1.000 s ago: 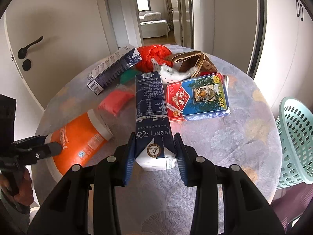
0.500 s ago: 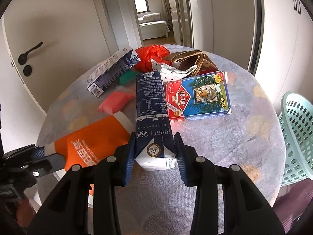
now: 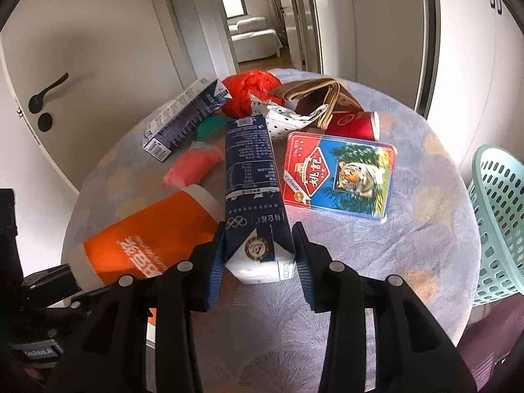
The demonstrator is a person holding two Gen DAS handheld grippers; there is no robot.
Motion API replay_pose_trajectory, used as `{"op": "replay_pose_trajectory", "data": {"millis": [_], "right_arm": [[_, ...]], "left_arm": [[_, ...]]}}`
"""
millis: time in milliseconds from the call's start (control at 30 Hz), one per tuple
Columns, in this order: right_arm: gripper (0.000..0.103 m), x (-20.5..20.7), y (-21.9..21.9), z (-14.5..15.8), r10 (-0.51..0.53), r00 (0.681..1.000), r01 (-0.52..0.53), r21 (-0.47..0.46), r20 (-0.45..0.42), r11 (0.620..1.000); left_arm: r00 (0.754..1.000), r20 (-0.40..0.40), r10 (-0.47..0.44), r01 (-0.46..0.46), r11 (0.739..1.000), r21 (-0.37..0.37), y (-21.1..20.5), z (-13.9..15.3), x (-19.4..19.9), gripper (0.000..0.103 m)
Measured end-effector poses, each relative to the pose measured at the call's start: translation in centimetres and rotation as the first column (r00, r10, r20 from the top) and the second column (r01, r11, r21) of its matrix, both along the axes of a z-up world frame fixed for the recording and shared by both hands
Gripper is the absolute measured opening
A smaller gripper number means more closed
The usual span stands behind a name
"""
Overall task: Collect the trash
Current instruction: 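Grasp the orange paper cup with left tool while right tool grasps blue carton, then carry cup and blue carton over the teal basket and release both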
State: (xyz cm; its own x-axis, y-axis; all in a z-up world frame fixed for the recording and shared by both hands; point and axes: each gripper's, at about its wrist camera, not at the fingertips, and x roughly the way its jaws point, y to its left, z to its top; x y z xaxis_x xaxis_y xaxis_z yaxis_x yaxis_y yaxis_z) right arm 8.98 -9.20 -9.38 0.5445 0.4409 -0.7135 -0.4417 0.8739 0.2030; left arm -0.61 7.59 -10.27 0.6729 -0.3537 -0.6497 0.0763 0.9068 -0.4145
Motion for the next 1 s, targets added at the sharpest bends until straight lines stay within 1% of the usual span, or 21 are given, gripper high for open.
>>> {"op": "replay_pose_trajectory", "data": {"millis": [33, 133, 267, 300, 333, 367, 467, 567, 667, 733, 833, 933, 1000], "right_arm": [[0.038, 0.2, 0.0, 0.1, -0.004, 1.0, 0.004, 0.003, -0.004, 1.0], [0.048, 1.0, 0.4, 0.5, -0.006, 1.0, 0.006, 0.002, -0.008, 1.0], [0.048, 2.1, 1.4, 0.5, 0.002, 0.999, -0.002, -0.021, -0.038, 1.0], [0.048, 2.2, 1.7, 0.4, 0.009, 0.999, -0.01, -0.025, -0.051, 1.0], [0.043, 2.3, 1.8, 0.3, 0.009, 0.998, -0.011, -0.032, -0.056, 0.999], [0.034, 2.2, 1.9, 0.3, 0.01, 0.998, -0.012, -0.037, -0.056, 0.999], [0.033, 1.5, 1.8, 0.9, 0.021, 0.999, -0.023, -0.033, -0.037, 0.999], [0.033, 0.1, 1.0, 2.9, 0.032, 0.999, -0.031, -0.004, 0.023, 0.999], [0.033, -0.9, -0.6, 5.3, 0.007, 0.997, -0.009, 0.024, 0.078, 1.0], [0.033, -1.3, -2.2, 6.7, -0.025, 0.994, 0.02, 0.046, 0.111, 0.999], [0.033, -1.8, -5.4, 8.6, -0.1, 0.981, 0.089, 0.071, 0.164, 0.993], [0.033, -1.8, -9.3, 10.0, -0.187, 0.963, 0.171, 0.099, 0.193, 0.98], [0.033, -1.6, -12.2, 10.5, -0.265, 0.94, 0.249, 0.1, 0.213, 0.963]], "left_arm": [[1.0, 0.002, 0.008, -0.008, 1.0, 0.006, 0.2, 0.2, -0.1, 0.037], [0.999, 0.025, 0.037, -0.038, 0.999, 0.008, 1.5, 1.2, -0.7, 0.036], [0.994, 0.066, 0.088, -0.09, 0.996, 0.025, 3.3, 2.9, -1.2, 0.036], [0.993, 0.073, 0.096, -0.098, 0.995, 0.029, 3.5, 3.4, -1.1, 0.036], [0.991, 0.081, 0.104, -0.107, 0.994, 0.034, 3.7, 3.8, -1.1, 0.036], [0.99, 0.089, 0.109, -0.113, 0.993, 0.037, 3.9, 4.1, -1.0, 0.036], [0.987, 0.115, 0.114, -0.12, 0.992, 0.041, 4.4, 5.3, -0.8, 0.036], [0.982, 0.154, 0.105, -0.113, 0.993, 0.04, 4.4, 6.7, -0.2, 0.036], [0.977, 0.199, 0.075, -0.087, 0.995, 0.051, 3.4, 8.5, 0.6, 0.036], [0.973, 0.227, 0.036, -0.049, 0.997, 0.051, 2.1, 9.6, 1.6, 0.036], [0.965, 0.261, -0.024, 0.01, 0.998, 0.054, -0.1, 10.8, 3.0, 0.036], [0.954, 0.286, -0.093, 0.074, 0.994, 0.075, -3.4, 11.8, 4.8, 0.036], [0.944, 0.3, -0.138, 0.121, 0.99, 0.077, -5.5, 12.2, 6.1, 0.036]]}}
